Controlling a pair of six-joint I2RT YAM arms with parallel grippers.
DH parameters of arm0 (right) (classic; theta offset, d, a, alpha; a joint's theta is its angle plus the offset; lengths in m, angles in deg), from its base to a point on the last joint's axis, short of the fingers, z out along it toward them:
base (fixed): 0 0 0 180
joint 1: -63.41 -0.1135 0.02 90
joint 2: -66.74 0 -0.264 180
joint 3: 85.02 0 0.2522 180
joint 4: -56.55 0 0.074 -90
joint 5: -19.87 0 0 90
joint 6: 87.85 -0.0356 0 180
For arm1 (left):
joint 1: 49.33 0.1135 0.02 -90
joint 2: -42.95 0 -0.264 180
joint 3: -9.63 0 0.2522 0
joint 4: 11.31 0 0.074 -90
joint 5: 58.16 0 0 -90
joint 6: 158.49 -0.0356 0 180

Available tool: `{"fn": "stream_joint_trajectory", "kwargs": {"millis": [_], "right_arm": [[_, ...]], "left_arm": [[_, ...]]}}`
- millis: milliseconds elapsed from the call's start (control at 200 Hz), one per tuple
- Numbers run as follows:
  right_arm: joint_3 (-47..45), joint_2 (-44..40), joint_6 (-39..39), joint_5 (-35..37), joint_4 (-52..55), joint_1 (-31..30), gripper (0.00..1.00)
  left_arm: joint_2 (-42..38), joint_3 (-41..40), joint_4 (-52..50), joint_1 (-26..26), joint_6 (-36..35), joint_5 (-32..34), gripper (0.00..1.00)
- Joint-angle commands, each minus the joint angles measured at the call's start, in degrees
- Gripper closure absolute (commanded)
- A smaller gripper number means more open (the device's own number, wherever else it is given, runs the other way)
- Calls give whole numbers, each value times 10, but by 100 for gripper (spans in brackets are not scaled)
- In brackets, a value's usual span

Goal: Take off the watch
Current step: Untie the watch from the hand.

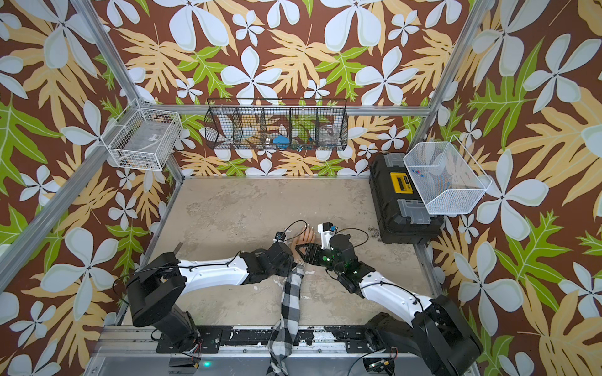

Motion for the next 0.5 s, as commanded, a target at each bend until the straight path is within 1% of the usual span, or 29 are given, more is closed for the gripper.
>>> {"fn": "stream_joint_trajectory", "kwargs": {"millis": [0, 150, 250, 495], "right_arm": [[-26, -12, -24, 16, 16, 5, 32], [-103, -19, -84, -11, -98, 13, 26], [-138, -14, -109, -20, -165, 15, 23], [-177, 32, -151, -52, -308, 15, 23]], "left_arm": [[-1, -3, 22, 1, 1, -8, 32], [-2, -7, 32, 2, 6, -19, 32], [-2, -11, 36, 5, 9, -24, 32], [0, -16, 40, 7, 8, -22, 32]]}}
